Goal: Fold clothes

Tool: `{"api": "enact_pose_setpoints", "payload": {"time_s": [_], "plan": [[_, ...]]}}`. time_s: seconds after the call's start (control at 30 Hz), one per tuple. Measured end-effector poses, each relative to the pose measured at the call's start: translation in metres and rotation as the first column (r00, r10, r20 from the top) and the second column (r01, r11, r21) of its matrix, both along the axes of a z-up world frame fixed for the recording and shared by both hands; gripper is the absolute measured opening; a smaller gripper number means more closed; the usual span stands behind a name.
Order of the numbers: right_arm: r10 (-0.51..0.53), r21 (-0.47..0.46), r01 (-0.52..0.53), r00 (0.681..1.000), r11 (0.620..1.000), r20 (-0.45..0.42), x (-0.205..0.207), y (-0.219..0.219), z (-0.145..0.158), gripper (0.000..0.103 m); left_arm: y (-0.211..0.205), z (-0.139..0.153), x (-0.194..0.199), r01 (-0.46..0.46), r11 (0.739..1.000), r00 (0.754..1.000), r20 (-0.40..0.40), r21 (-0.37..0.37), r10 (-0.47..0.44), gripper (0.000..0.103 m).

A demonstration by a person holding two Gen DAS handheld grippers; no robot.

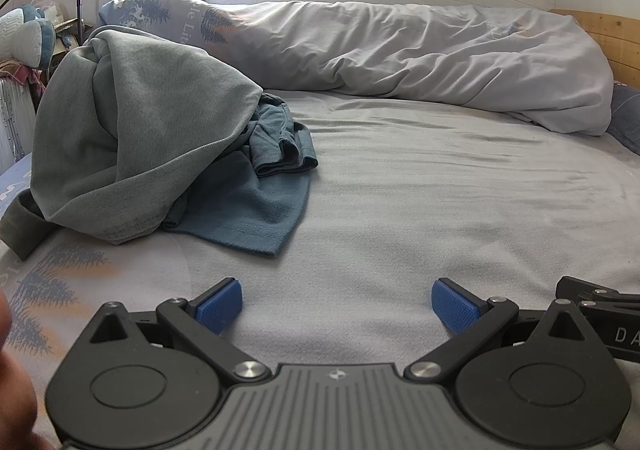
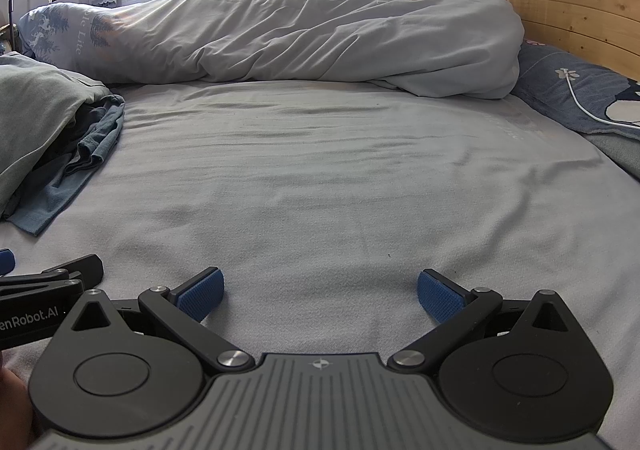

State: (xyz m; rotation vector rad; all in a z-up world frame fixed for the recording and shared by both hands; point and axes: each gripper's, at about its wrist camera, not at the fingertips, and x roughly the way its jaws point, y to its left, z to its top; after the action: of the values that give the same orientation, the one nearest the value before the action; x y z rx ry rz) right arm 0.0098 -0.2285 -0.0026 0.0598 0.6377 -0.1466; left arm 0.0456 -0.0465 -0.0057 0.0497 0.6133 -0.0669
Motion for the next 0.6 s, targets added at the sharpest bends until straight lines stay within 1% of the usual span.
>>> {"api": "enact_pose_setpoints", "payload": {"time_s": [0.6], "plan": [[0.001, 0.000, -0.001, 1.000, 1.000, 0.000, -0.0001, -0.0001, -0.0001, 0.103, -0.0009, -0.0004, -0.0010, -0.001, 1.000, 1.000, 0.000, 0.001, 0.001, 0.103]]}}
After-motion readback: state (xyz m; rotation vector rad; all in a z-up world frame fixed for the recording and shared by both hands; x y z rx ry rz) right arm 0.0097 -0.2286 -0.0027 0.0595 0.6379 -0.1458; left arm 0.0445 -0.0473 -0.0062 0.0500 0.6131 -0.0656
